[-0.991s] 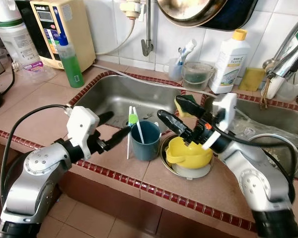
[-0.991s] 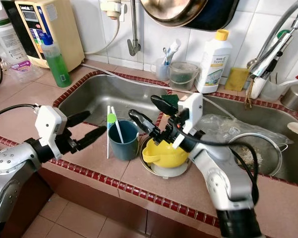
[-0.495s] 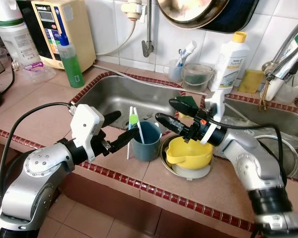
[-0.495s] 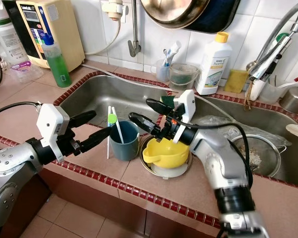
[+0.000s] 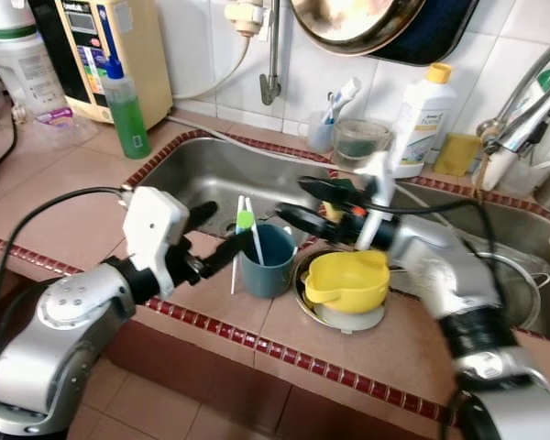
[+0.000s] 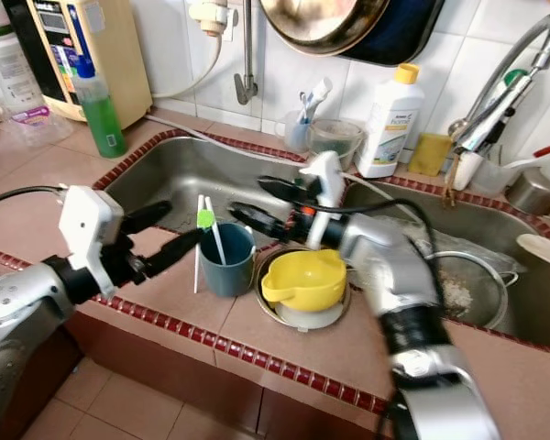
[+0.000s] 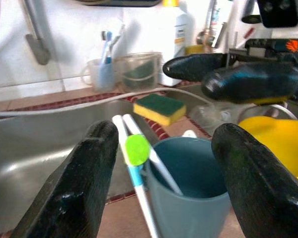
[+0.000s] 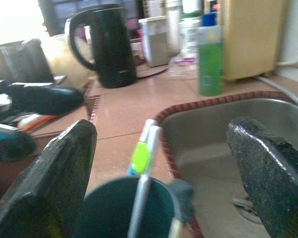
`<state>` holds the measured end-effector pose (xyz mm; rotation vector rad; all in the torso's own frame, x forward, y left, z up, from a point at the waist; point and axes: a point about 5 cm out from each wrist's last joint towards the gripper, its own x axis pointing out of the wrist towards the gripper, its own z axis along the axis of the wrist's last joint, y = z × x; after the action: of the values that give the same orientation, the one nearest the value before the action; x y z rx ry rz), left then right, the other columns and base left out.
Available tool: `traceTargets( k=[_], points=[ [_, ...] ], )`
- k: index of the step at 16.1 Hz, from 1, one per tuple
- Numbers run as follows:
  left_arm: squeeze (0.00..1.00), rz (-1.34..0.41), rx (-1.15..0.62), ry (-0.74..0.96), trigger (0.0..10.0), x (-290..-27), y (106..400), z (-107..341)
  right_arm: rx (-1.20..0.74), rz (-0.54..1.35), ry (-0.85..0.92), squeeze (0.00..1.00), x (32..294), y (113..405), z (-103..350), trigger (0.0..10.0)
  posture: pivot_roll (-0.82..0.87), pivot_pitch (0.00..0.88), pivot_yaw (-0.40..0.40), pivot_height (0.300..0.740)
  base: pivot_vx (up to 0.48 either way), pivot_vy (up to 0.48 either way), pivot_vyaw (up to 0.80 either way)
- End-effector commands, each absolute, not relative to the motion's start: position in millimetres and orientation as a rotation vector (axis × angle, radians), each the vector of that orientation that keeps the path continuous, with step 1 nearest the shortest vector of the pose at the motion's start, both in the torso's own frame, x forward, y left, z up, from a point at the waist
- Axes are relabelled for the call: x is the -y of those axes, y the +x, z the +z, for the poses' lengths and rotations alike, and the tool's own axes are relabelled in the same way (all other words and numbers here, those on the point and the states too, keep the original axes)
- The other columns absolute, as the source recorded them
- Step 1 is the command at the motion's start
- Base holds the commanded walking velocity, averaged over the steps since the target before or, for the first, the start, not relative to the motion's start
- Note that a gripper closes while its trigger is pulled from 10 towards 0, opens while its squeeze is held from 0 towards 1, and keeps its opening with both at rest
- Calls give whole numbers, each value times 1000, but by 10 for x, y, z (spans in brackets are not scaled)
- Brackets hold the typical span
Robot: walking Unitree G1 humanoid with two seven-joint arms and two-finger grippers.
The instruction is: Kitchen organization
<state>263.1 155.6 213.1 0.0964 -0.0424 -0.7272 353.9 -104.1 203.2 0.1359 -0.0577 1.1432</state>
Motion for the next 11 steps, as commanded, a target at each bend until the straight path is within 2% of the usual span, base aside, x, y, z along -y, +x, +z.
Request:
traceTargets(
  k=[1,5,11],
  points=[
    [0,-703,48,106,10000,-1596,2601,2180,65,1183,107,0,979,3547,2061,10000,-53,36,-60,740,0,0,0],
    [0,-639,20,95,10000,-1656,2587,2217,58,1263,110,0,771,3545,2029,10000,-38,37,-72,740,0,0,0],
    [0,-682,10,76,10000,-1624,2494,2253,22,1293,96,0,717,3609,1985,10000,-21,40,-92,740,0,0,0]
  ],
)
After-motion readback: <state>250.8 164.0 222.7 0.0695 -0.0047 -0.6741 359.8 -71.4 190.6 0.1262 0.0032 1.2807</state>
